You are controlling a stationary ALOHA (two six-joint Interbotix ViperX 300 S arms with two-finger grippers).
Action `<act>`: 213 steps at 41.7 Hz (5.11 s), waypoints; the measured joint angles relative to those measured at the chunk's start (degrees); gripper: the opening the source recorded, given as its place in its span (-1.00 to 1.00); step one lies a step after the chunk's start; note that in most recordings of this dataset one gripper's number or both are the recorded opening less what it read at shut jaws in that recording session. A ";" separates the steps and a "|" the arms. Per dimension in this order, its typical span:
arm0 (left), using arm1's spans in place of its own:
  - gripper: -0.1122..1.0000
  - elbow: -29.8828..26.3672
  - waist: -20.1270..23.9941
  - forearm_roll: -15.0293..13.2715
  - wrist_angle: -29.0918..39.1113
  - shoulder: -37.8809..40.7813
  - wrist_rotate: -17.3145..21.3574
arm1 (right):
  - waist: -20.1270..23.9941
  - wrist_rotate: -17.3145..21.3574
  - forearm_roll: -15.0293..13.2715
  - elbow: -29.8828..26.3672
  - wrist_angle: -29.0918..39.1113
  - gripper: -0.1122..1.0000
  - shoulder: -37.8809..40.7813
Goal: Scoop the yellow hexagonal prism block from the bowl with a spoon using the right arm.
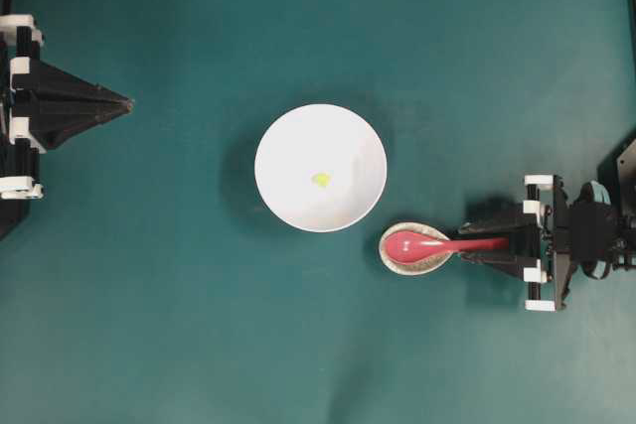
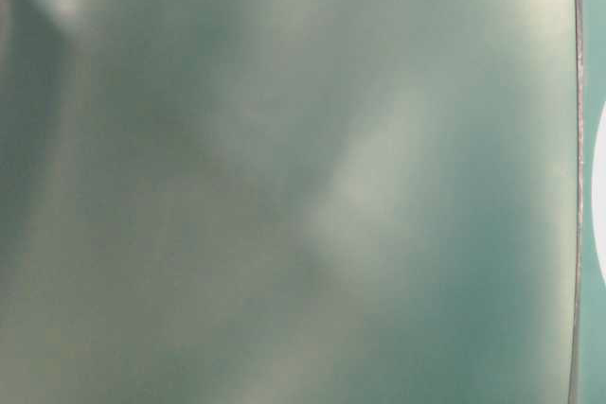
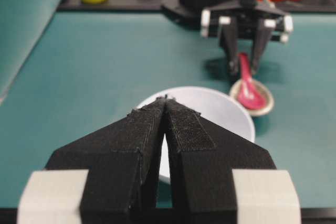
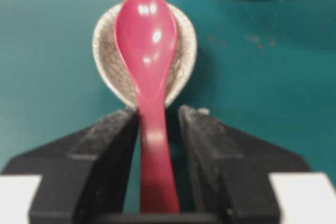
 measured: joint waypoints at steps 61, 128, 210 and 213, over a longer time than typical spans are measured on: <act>-0.79 0.00 0.00 0.00 -0.70 0.00 0.00 | 0.00 5.71 0.09 -0.88 0.79 -0.18 0.53; -0.79 0.00 0.00 0.00 -0.70 0.00 0.00 | -0.18 7.47 -2.72 1.49 3.60 0.03 -3.08; -0.79 0.09 0.09 0.00 -1.23 0.00 0.26 | -2.20 0.00 -2.90 -0.26 4.57 0.02 -3.08; -0.79 0.09 0.00 0.00 -1.32 0.00 0.26 | -2.29 0.09 -2.81 -0.26 4.57 0.02 -3.08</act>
